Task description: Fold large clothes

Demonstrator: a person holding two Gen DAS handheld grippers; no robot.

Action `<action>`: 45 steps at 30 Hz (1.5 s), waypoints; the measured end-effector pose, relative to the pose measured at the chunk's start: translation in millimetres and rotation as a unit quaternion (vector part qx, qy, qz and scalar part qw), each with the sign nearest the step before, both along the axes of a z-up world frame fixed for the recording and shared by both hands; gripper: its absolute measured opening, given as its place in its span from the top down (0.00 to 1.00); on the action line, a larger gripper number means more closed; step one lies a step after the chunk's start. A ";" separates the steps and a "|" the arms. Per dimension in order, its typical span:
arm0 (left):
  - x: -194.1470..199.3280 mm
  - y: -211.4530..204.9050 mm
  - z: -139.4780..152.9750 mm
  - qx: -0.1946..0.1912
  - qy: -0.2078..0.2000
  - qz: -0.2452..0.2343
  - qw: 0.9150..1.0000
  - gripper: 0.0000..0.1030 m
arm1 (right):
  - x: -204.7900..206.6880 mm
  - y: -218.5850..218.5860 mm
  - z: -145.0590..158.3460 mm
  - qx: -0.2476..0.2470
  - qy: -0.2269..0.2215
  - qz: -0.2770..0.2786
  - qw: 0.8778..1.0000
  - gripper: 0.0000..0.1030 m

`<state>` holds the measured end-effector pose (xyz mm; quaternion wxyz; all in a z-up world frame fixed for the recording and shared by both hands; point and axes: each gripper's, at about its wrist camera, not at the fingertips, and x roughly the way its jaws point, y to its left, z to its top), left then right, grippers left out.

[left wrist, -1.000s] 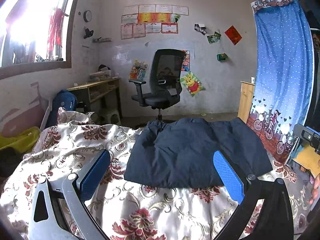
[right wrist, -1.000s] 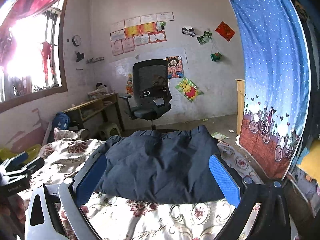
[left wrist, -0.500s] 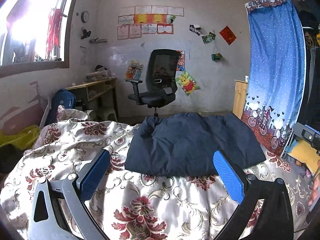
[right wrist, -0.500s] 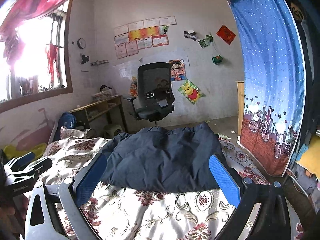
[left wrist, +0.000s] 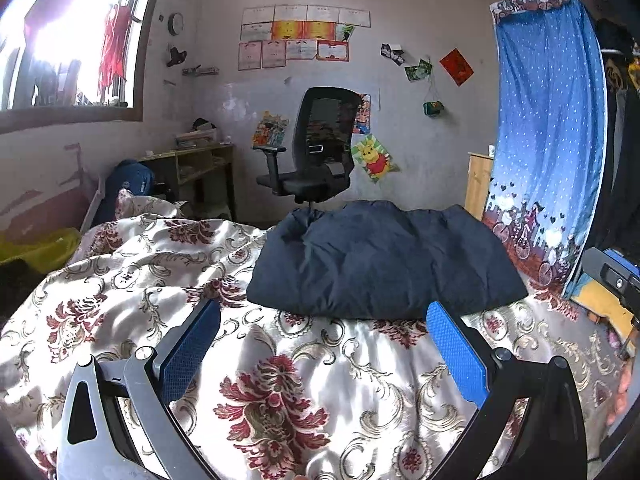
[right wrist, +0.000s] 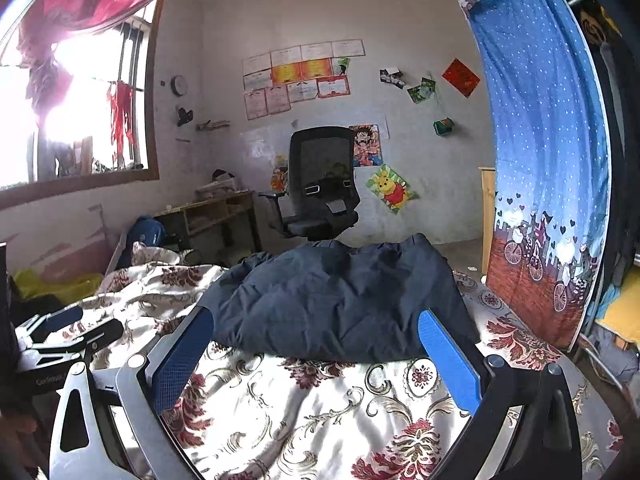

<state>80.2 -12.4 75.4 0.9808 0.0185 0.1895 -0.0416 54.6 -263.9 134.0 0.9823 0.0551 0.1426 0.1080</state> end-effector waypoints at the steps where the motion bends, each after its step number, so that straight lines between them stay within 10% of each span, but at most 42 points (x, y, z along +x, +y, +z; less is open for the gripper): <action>1: -0.5 -0.5 -0.9 0.001 -0.001 0.002 1.000 0.02 | -1.4 0.2 -2.0 -0.002 0.000 -0.001 1.000 0.00; 45: 23.0 3.5 -59.9 0.026 0.060 0.038 0.997 0.02 | 34.6 -12.3 -67.7 -0.011 0.092 -0.032 0.995 0.00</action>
